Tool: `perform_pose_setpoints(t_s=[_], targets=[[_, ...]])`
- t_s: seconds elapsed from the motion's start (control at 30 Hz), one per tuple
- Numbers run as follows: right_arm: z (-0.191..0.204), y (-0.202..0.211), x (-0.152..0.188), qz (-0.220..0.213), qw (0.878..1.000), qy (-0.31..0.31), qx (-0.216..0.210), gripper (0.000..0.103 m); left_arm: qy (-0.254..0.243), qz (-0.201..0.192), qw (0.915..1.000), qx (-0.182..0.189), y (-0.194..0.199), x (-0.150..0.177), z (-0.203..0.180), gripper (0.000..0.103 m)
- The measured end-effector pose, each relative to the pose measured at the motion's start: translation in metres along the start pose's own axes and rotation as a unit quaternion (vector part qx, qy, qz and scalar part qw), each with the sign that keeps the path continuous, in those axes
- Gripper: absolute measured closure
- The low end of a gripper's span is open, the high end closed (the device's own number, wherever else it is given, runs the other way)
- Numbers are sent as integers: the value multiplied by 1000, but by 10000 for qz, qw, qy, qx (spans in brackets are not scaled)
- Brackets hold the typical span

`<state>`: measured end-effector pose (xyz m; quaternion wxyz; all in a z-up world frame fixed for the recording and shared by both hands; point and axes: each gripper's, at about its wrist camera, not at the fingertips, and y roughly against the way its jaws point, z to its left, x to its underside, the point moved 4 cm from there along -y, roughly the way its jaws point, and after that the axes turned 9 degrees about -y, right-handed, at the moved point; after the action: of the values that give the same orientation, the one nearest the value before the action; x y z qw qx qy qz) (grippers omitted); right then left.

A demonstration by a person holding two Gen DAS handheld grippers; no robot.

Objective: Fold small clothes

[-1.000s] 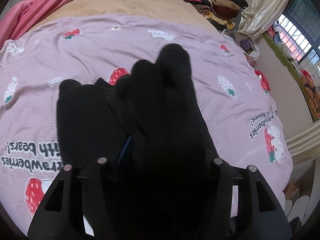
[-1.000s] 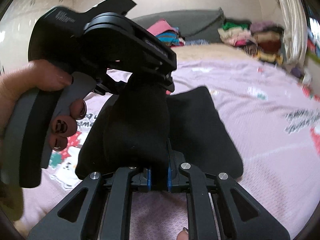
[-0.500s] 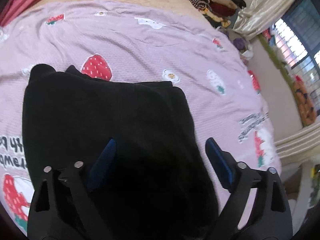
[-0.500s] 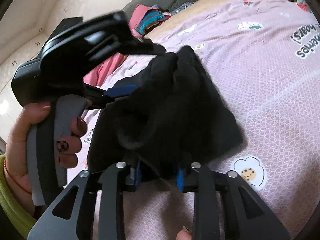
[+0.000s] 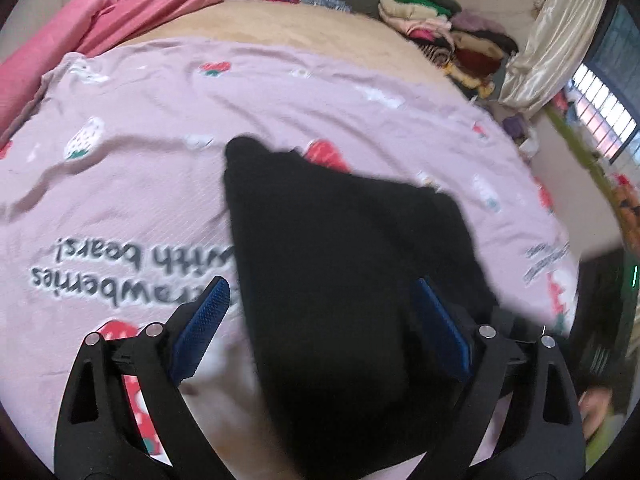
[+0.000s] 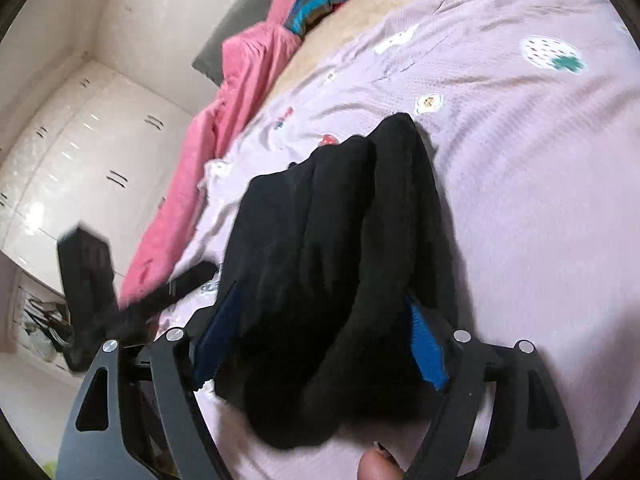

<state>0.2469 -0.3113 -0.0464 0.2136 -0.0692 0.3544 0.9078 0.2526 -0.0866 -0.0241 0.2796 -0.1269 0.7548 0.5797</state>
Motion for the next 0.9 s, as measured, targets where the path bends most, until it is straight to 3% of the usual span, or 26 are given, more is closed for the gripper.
perform_pose_setpoints(t_s=[0.17,0.23,0.3,0.33,0.37,0.47,0.57,0.7,0.83,0.9], targets=[[13,-25,-24,212,9986,296,390,29,-3,109,9998,-187,-8,16,15,17],[19,-35,-25,214,9960,512,702,43,9,156,9998,-149,-11,18,15,17],[22,-39,-25,216,9916,799,990,81,19,178,9998,-130,-12,20,14,17],[25,-37,-25,186,9889,1012,1074,83,17,183,9998,-116,-12,20,13,17],[28,-29,-24,123,9871,1188,1061,93,7,186,9998,-98,-11,21,11,17],[49,-6,-31,-168,9818,1739,747,93,-120,128,9998,-2,-6,22,1,17],[48,-6,-34,-329,9747,2026,880,93,-277,94,9996,-13,-5,24,-9,15],[16,-31,-32,-119,9660,1995,1637,92,-308,208,9993,31,-13,31,-15,14],[4,-41,-29,-235,9693,1895,1548,92,-350,210,9992,8,-15,35,-18,14],[1,-37,-30,-330,9705,1821,1543,84,-326,223,9992,22,-14,35,-17,14]])
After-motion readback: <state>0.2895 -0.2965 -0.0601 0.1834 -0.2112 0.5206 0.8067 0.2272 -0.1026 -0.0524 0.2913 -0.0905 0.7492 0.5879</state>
